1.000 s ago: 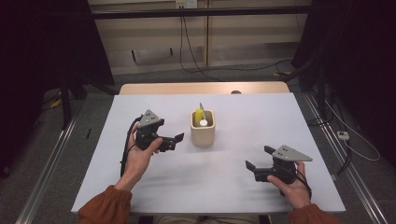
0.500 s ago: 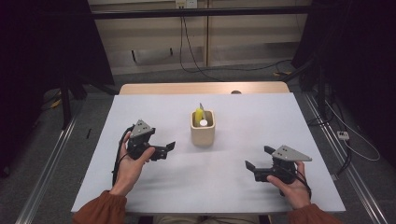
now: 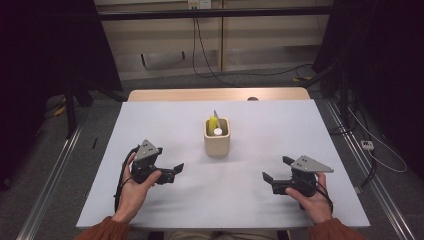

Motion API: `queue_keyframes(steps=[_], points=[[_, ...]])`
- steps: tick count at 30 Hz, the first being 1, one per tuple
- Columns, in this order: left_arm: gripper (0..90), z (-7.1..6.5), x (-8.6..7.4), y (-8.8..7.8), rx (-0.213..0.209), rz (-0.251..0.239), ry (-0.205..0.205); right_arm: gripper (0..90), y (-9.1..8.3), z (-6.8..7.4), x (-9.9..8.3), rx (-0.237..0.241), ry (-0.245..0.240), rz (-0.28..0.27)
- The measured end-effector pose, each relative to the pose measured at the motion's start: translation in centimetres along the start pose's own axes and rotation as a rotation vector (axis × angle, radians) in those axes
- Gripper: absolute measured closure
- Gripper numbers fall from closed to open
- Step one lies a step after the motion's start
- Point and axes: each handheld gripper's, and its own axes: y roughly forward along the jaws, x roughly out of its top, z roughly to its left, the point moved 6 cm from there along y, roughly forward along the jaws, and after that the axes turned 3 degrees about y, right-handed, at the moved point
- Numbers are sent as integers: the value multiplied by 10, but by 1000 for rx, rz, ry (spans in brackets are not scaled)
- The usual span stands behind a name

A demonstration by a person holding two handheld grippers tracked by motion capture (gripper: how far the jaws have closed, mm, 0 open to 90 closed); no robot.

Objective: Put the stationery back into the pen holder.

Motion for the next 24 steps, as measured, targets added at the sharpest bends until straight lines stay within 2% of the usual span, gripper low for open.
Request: queue_keyframes(steps=[6,11,14,17,19,23,24], points=[[45,-4,-15,-6,13,29,11,68,0,0,0,0,-1,0],[46,-6,-22,-12,19,26,10,68,0,0,0,0,-1,1],[46,-8,-25,-16,20,14,-6,68,0,0,0,0,-2,1],[47,-9,-30,-19,50,23,6,68,0,0,0,-2,0,0],[51,-10,-34,-20,53,20,15,68,0,0,0,-2,1,0],[51,-12,-41,-22,55,7,-8,68,0,0,0,-2,1,0],[51,-12,-42,-22,60,9,-2,68,0,0,0,-1,4,2]])
